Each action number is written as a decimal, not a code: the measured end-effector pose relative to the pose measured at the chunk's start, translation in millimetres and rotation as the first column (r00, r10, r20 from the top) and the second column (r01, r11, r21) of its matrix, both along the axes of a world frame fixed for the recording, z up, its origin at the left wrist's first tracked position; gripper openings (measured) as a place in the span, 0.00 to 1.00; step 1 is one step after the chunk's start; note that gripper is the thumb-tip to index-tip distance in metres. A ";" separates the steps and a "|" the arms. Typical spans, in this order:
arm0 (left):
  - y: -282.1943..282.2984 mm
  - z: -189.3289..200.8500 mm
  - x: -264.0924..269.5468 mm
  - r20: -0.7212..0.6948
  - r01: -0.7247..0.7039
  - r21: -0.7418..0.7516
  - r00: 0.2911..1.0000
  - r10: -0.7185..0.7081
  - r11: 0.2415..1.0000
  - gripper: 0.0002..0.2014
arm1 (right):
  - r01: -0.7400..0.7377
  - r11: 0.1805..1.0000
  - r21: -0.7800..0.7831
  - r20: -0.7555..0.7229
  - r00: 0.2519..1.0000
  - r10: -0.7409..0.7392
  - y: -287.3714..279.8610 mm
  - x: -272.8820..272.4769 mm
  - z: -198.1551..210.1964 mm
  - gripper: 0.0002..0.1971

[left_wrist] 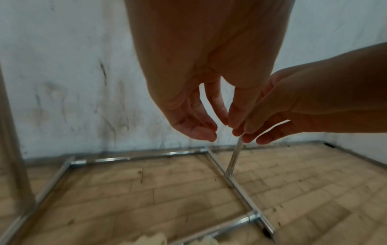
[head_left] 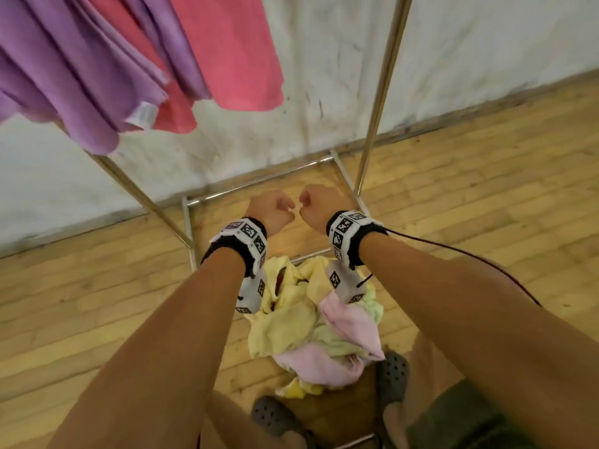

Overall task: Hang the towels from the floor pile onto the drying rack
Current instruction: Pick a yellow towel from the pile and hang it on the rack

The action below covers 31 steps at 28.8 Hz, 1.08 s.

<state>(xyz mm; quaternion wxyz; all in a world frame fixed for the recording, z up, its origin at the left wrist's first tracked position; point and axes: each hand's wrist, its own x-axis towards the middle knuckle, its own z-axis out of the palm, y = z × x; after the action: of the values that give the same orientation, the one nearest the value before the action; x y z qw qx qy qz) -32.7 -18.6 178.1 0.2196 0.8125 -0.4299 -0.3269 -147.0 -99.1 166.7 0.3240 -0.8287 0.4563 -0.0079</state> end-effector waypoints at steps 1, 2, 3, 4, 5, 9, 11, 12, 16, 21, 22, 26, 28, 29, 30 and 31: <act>0.4 -18.6 -0.8 -0.005 0.011 0.033 1.000 -0.010 0.999 0.10 | 0.009 0.999 0.042 -0.012 1.000 -0.008 1.7 -1.0 -19.5 0.16; 0.3 -37.7 -1.7 -0.012 0.027 0.069 1.000 -0.026 0.997 0.11 | 0.020 0.997 0.076 -0.029 0.999 -0.018 2.9 -2.0 -38.8 0.15; 0.5 -55.6 -2.8 -0.018 0.050 0.105 0.999 -0.048 0.993 0.12 | 0.031 0.994 0.104 -0.052 0.998 -0.026 4.1 -3.1 -55.8 0.14; 1.0 -74.4 -3.8 -0.027 0.070 0.137 0.997 -0.067 0.988 0.13 | 0.044 0.990 0.132 -0.073 0.997 -0.035 5.2 -4.0 -73.7 0.14; 2.1 -91.5 -5.2 -0.040 0.077 0.163 0.997 -0.072 0.984 0.14 | 0.053 0.986 0.155 -0.093 0.995 -0.039 6.7 -5.9 -88.7 0.14; 5.7 -157.5 -13.3 -0.145 0.044 0.215 0.989 -0.012 0.976 0.10 | 0.056 0.974 0.219 -0.184 0.983 -0.015 12.9 -11.2 -146.1 0.16; 7.2 -187.9 -20.7 -0.190 0.050 0.267 0.982 0.002 0.963 0.12 | 0.080 0.963 0.257 -0.227 0.974 -0.021 18.5 -13.3 -173.7 0.17; 8.4 -202.0 -24.0 -0.200 0.057 0.298 0.980 0.004 0.953 0.13 | 0.089 0.958 0.272 -0.250 0.968 -0.020 21.6 -15.0 -186.0 0.17; 13.6 -248.9 -35.8 -0.204 0.100 0.397 0.979 -0.019 0.912 0.15 | 0.141 0.944 0.298 -0.305 0.951 -0.045 28.4 -25.5 -221.3 0.16; 18.1 -282.3 -46.7 -0.263 0.109 0.483 0.964 0.025 0.869 0.25 | 0.155 0.925 0.346 -0.317 0.948 -0.040 29.7 -38.5 -246.2 0.20; 18.3 -287.1 -48.5 -0.291 0.095 0.500 0.955 0.064 0.861 0.28 | 0.156 0.921 0.357 -0.317 0.948 -0.038 30.4 -39.3 -250.8 0.21; 15.8 -294.3 -53.6 -0.324 0.117 0.495 0.944 0.058 0.861 0.32 | 0.144 0.911 0.386 -0.317 0.948 -0.016 34.5 -33.1 -262.3 0.18; 13.3 -292.8 -53.4 -0.238 0.114 0.470 0.971 0.001 0.875 0.23 | 0.145 0.906 0.398 -0.316 0.949 -0.013 35.7 -31.1 -262.4 0.14; 12.1 -291.2 -52.5 -0.196 0.084 0.453 0.980 0.008 0.888 0.19 | 0.155 0.903 0.401 -0.302 0.953 -0.029 36.5 -31.5 -261.9 0.13; 11.0 -288.7 -51.2 -0.173 0.048 0.435 0.984 0.031 0.899 0.16 | 0.175 0.896 0.408 -0.282 0.958 -0.059 36.9 -32.1 -261.7 0.12; 10.4 -286.0 -49.4 -0.162 0.017 0.418 0.985 0.056 0.908 0.14 | 0.199 0.885 0.421 -0.247 0.964 -0.100 37.7 -33.4 -260.4 0.11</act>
<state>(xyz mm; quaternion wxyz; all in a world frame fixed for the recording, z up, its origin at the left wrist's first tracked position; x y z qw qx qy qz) -82.1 -8.2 -107.9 0.0800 0.8139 -0.3214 -0.4774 -180.5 -61.3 -93.7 0.4502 -0.6912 0.5417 0.1617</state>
